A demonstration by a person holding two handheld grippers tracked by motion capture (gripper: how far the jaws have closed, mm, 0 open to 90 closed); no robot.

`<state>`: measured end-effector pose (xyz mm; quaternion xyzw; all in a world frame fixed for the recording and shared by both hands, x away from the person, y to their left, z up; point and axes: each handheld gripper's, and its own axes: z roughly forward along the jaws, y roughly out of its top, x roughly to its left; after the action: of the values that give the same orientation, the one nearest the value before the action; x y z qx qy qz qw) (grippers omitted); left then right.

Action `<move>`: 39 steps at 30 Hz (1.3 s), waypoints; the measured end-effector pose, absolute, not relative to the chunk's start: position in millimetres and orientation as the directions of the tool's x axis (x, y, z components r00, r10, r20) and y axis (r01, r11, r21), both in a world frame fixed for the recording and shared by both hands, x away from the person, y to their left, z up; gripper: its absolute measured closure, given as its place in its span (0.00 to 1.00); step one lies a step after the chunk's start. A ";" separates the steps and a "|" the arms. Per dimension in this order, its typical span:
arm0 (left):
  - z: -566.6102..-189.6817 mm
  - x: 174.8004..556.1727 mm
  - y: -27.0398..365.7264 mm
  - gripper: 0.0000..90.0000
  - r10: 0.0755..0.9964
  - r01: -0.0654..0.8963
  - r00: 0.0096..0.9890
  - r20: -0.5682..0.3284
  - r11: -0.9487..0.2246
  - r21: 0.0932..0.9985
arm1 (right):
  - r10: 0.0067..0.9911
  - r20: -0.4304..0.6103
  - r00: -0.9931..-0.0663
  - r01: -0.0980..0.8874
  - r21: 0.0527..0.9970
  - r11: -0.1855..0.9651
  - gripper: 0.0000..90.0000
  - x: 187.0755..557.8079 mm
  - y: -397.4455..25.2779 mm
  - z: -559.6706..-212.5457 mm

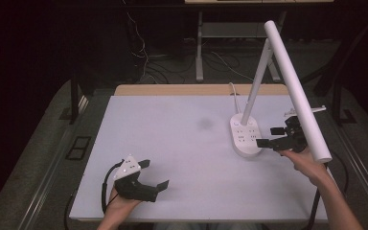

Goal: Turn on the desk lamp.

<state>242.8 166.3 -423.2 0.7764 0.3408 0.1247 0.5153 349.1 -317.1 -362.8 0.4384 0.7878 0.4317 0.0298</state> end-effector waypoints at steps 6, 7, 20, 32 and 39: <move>-423.0 242.7 166.3 0.00 0.658 0.400 0.736 -0.158 -0.234 0.886 | 0.723 0.327 -0.609 0.668 0.702 0.245 0.06 358.8 -319.4 -359.3; -423.0 242.7 166.3 0.00 0.658 0.400 0.736 -0.158 -0.234 0.886 | 0.726 0.322 -0.608 0.669 0.700 0.249 0.07 360.7 -320.0 -358.7; -422.9 243.0 166.8 0.00 0.657 0.402 0.737 -0.159 -0.238 0.884 | 0.743 0.306 -0.595 0.665 0.707 0.241 0.26 380.4 -327.2 -354.3; -423.3 243.4 166.7 0.00 0.655 0.403 0.738 -0.160 -0.238 0.884 | 0.766 0.284 -0.577 0.669 0.703 0.243 0.57 397.6 -330.3 -363.1; -423.8 243.7 166.2 0.00 0.652 0.400 0.742 -0.156 -0.244 0.884 | 0.781 0.273 -0.561 0.667 0.708 0.232 0.75 408.3 -330.0 -372.1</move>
<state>243.7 166.2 -423.8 0.7790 0.3375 0.1225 0.5141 408.3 -330.0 -372.1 0.4633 0.7816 0.4118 0.0695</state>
